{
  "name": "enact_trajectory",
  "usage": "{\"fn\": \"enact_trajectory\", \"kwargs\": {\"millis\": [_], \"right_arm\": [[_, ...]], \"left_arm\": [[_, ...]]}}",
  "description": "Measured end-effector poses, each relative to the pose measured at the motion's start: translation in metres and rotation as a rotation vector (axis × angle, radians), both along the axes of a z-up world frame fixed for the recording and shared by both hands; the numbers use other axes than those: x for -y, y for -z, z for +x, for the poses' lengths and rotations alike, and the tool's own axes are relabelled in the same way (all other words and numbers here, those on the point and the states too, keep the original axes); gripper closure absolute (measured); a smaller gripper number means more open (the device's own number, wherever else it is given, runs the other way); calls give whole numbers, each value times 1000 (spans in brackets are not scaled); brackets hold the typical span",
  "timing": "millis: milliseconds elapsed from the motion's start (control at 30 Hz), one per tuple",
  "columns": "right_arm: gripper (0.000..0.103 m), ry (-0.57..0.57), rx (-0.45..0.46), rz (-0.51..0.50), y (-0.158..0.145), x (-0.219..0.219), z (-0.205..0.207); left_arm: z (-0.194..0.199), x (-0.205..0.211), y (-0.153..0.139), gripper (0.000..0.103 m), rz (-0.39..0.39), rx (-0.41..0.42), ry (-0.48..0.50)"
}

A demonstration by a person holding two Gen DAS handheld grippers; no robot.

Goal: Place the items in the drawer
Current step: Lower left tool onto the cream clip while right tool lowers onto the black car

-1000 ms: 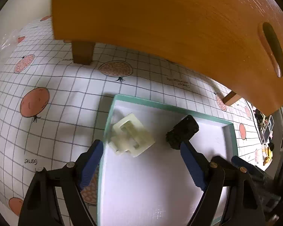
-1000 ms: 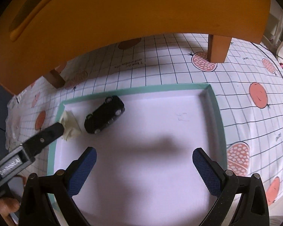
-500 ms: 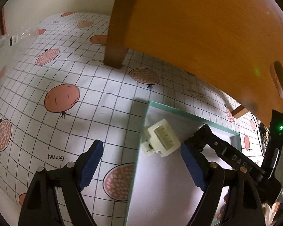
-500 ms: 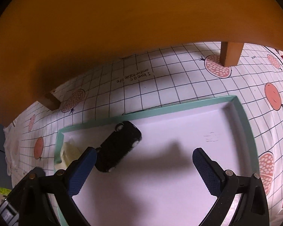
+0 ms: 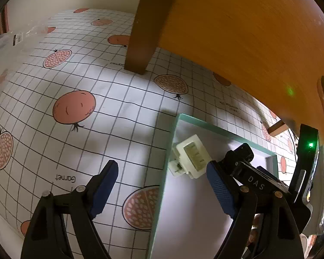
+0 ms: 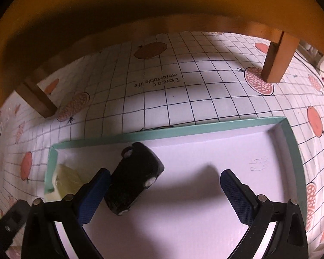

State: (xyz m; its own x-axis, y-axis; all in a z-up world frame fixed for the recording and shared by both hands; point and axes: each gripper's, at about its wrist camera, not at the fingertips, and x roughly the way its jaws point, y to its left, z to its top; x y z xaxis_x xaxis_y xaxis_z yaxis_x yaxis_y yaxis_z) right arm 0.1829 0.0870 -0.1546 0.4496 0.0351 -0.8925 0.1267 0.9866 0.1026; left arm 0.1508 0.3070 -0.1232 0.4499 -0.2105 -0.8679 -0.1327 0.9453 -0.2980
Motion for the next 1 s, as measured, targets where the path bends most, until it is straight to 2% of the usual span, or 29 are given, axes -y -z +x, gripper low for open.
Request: {"fn": "enact_trajectory", "kwargs": {"millis": [167, 333, 567, 700, 867, 1000], "right_arm": [[5, -31, 3, -36, -4, 4, -5], [10, -43, -23, -19, -6, 14, -17], [12, -53, -58, -29, -9, 27, -27], [12, -77, -45, 15, -11, 26, -27], [12, -158, -1, -8, -17, 11, -25], [13, -151, -2, 23, -17, 7, -21]], "left_arm": [[-1, 11, 0, 18, 1, -1, 33], [-1, 22, 3, 18, 0, -12, 69], [-1, 31, 5, 18, 1, -21, 87], [2, 35, 4, 18, 8, -22, 98], [2, 35, 6, 18, 9, -28, 95], [2, 35, 8, 18, 7, -33, 90]]}}
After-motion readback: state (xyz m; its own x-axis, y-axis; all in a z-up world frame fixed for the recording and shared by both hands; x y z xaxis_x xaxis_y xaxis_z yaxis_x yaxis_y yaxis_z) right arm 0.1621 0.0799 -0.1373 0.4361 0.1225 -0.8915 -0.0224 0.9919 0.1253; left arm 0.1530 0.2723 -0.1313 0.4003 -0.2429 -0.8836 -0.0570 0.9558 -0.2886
